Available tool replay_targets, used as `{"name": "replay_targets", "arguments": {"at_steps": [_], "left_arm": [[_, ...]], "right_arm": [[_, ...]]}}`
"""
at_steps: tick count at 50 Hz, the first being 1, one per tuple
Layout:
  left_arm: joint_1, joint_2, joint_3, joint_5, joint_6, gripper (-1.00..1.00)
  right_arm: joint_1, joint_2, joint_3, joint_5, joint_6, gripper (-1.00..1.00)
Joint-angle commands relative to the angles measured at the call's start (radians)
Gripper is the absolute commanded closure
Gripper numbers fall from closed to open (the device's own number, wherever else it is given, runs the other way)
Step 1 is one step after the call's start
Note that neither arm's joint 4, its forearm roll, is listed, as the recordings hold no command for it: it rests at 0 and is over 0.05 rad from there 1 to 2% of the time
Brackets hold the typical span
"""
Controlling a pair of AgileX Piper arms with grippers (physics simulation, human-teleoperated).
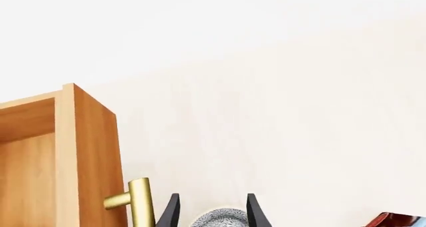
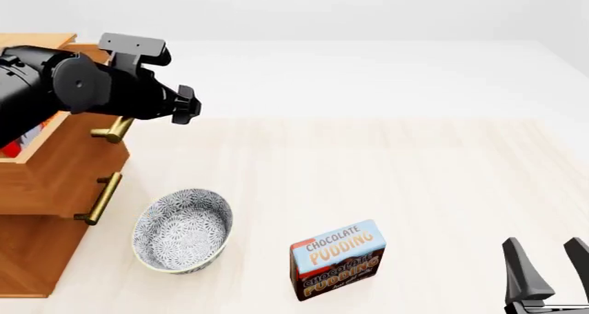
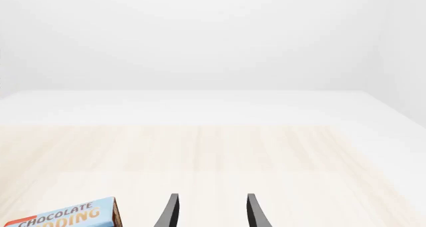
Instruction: Put the butter at the back in the top drawer of the cabinet and close it.
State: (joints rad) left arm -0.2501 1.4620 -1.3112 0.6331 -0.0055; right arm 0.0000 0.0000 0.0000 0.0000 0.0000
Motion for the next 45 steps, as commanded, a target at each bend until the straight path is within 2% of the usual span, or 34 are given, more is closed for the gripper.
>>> {"name": "replay_targets", "arguments": {"at_steps": [1,45], "left_arm": [[0.056,0.011,0.058,0.000,0.008,-1.00],[0.206,-0.060,0.122,-0.012,0.045,-1.00]], "right_arm": [[0.000,0.000,0.000,0.000,0.000,-1.00],[0.000,0.000,0.000,0.000,0.000,-1.00]]}}
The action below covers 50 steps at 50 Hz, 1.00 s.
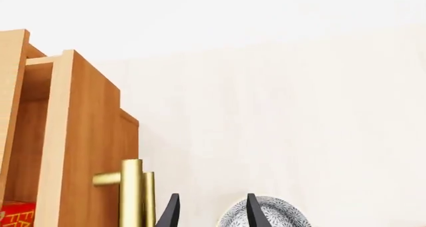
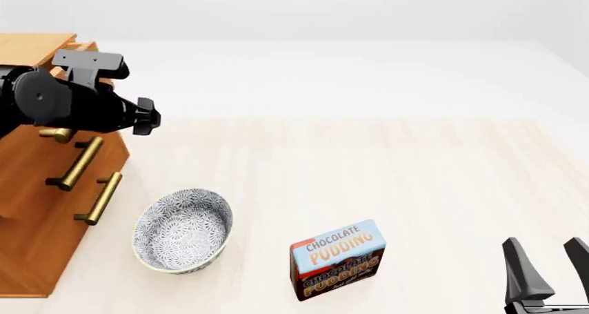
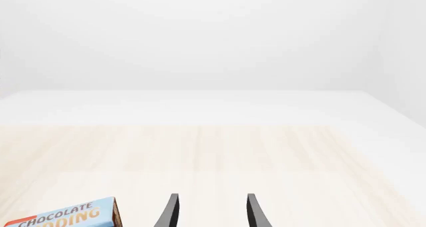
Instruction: Put the butter at the back in the top drawer of the cabinet and close it.
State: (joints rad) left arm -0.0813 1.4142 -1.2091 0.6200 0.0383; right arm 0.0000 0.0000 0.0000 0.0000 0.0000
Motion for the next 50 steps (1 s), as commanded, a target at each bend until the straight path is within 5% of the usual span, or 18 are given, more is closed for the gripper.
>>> {"name": "replay_targets", "arguments": {"at_steps": [1,50], "left_arm": [[0.039,-0.013,0.020,0.001,0.000,-1.00],[0.175,-0.098,0.083,-0.020,0.005,-1.00]], "right_arm": [[0.000,0.000,0.000,0.000,0.000,-1.00],[0.000,0.000,0.000,0.000,0.000,-1.00]]}}
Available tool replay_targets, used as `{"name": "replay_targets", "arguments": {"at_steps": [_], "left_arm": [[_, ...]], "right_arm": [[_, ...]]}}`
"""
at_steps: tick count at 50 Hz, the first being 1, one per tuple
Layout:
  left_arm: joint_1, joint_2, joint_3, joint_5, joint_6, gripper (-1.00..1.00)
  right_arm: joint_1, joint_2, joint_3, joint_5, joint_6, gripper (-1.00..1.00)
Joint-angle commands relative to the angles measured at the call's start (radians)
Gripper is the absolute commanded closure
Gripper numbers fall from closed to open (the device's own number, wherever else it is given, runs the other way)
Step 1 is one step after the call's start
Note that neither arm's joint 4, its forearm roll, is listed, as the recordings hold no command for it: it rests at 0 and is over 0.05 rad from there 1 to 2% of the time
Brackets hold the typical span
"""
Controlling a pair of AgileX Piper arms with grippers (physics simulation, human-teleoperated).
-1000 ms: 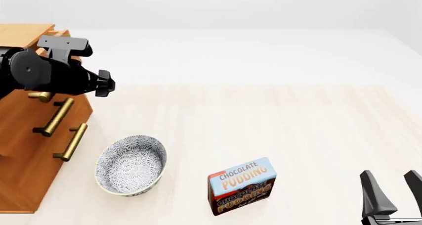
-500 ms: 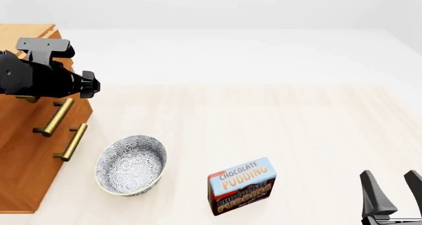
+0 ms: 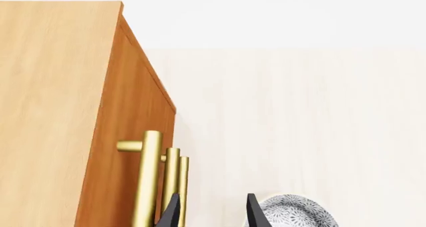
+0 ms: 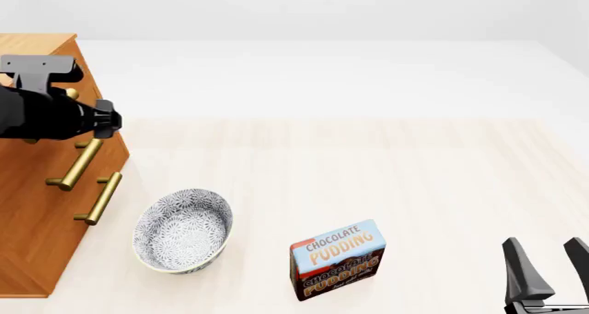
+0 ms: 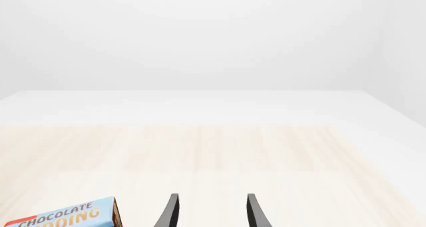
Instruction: Put the butter at the back in the top drawer of the cabinet and close it.
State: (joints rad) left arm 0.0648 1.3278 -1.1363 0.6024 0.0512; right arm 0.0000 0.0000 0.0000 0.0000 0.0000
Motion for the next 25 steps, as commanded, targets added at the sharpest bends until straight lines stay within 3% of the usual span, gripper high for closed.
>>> {"name": "replay_targets", "arguments": {"at_steps": [1,25], "left_arm": [[0.029,-0.011,0.011,-0.002,-0.008,-1.00],[0.079,-0.059,0.036,-0.002,0.000,-1.00]], "right_arm": [[0.000,0.000,0.000,0.000,0.000,-1.00],[0.000,0.000,0.000,0.000,0.000,-1.00]]}}
